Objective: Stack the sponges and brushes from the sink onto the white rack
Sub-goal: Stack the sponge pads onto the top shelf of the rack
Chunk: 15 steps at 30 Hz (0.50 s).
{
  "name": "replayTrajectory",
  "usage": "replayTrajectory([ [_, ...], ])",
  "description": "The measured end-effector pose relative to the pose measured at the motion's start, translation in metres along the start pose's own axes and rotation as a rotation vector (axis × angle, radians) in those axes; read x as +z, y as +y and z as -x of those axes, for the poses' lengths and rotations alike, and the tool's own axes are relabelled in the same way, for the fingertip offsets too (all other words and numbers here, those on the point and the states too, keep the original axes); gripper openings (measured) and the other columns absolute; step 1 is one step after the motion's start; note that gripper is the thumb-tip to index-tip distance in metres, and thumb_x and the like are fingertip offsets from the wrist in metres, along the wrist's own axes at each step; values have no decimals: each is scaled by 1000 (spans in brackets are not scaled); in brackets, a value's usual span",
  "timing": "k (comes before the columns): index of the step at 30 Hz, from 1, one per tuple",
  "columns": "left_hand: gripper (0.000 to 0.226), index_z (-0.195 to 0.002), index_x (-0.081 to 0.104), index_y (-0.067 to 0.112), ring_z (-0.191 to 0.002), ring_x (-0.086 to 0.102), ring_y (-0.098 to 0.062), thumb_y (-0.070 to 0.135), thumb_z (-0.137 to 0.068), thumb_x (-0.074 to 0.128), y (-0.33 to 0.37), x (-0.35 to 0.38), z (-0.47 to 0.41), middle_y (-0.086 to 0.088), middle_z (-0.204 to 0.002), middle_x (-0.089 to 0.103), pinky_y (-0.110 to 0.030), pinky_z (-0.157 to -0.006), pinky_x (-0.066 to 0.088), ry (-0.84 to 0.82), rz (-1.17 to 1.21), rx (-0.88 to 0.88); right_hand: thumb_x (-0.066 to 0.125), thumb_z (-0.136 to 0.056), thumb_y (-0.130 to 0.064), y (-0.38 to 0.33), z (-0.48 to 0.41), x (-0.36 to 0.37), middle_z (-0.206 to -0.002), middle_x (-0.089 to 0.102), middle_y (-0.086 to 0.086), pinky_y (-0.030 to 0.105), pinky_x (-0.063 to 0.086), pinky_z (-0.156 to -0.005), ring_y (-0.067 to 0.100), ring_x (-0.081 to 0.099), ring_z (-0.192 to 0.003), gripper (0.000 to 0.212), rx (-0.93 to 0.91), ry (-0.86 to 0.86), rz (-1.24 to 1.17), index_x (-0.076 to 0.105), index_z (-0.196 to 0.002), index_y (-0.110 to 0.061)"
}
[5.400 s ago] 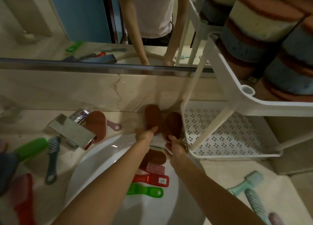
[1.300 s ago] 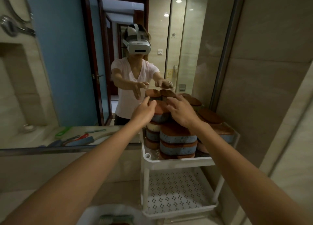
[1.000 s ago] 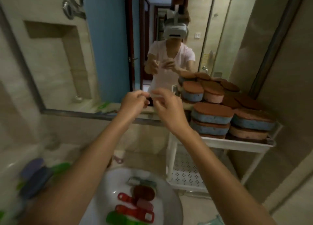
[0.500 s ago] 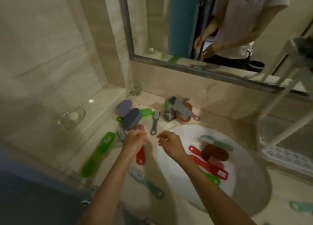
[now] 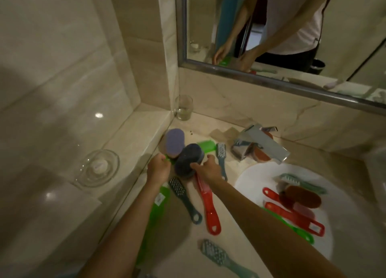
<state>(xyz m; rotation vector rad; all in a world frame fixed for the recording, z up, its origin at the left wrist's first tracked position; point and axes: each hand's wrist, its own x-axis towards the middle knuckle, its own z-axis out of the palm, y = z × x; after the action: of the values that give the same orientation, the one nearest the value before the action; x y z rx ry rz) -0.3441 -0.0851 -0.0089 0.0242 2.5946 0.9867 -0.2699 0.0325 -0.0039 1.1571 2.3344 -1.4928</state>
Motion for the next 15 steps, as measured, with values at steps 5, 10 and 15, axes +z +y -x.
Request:
replayTrajectory([
  [5,50,-133,38,-5,-124,48,-37,24,-95,49,11,4,-41,-25,-135,48,-40,-96,40,-20,92,-8,67,-82,-30,-10,-37,21,-128,54,18,45,39,-104,35,49,-120,68,100,63,-8,32,-131,2],
  [10,64,-137,35,-5,-127,46,-37,34,-90,55,19,13,-72,-24,-139,46,-41,-103,38,15,-27,-6,74,-74,-29,-7,-56,23,-116,61,13,38,51,-91,29,59,-107,56,151,82,-189,50,-118,-3],
  [15,72,-137,31,-3,-127,47,-36,35,-85,63,32,19,-89,-22,-139,46,-39,-102,37,-7,-68,-54,72,-76,-22,-8,-59,1,-110,56,8,34,54,-83,20,56,-101,51,121,158,-324,43,-117,-9],
])
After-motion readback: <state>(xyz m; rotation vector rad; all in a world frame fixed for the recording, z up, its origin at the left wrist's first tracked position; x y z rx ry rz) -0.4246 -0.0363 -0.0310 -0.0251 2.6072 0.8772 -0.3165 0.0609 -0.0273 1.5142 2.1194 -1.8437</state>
